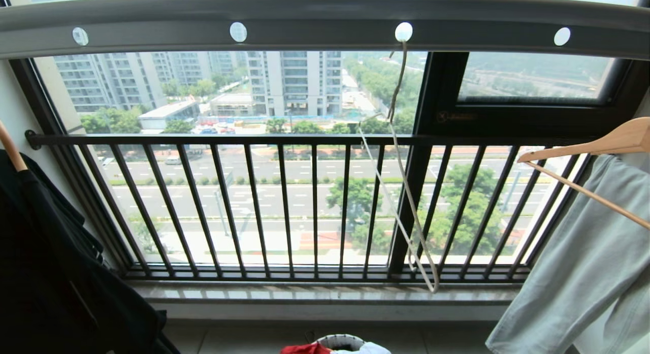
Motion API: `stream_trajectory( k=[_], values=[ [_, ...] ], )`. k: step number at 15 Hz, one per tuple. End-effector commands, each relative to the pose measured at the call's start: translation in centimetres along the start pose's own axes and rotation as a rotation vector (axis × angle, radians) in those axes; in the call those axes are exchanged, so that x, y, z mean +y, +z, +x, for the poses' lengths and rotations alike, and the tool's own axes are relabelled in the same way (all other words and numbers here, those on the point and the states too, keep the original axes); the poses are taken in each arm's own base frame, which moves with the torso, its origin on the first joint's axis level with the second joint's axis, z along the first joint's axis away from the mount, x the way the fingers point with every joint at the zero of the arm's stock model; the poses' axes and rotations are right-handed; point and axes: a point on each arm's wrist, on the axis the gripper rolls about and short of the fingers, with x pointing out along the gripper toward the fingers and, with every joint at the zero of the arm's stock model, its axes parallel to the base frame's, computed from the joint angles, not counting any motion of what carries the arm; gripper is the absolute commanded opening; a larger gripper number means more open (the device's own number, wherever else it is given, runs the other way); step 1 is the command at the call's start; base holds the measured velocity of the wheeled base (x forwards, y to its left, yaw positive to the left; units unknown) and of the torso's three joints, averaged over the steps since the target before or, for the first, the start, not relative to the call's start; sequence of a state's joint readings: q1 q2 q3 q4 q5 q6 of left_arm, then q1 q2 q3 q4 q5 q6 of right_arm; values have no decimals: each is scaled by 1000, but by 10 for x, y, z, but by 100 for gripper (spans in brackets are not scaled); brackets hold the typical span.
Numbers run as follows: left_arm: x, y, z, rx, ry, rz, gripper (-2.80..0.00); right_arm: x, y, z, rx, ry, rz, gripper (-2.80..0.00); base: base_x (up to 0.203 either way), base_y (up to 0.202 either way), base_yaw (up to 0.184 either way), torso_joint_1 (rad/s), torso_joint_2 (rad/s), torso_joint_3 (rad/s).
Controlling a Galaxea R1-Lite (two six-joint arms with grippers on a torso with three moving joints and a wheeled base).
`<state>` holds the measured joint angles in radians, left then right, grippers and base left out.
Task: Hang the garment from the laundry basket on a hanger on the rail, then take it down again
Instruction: Pick up the clothes rack on the clothesline
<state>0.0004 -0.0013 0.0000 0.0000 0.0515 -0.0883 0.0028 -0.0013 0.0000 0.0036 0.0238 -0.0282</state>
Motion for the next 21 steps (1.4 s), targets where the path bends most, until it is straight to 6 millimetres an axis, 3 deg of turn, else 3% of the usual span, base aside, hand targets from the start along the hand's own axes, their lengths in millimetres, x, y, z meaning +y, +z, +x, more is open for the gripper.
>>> stream_trajectory(
  k=[1,5,11,15,21],
  values=[
    [0,0,0,0,1,-1,-280,0,0,0,2,0,-1,-280,0,0,0,0,0,0],
    [0,0,0,0,2,-1,-280,0,2,0,1,4,-16,-280,0,0,0,0,0,0],
    [0,0,0,1,0,-1,-280,0,61,-7,-11,56,-20,-280,0,0,0,0,0,0],
    [0,0,0,0,2,-1,-280,0,108,12,48,131,-13,-280,0,0,0,0,0,0],
    [0,0,0,1,1,-1,-280,-1,185,66,103,265,20,-280,0,0,0,0,0,0]
  ],
)
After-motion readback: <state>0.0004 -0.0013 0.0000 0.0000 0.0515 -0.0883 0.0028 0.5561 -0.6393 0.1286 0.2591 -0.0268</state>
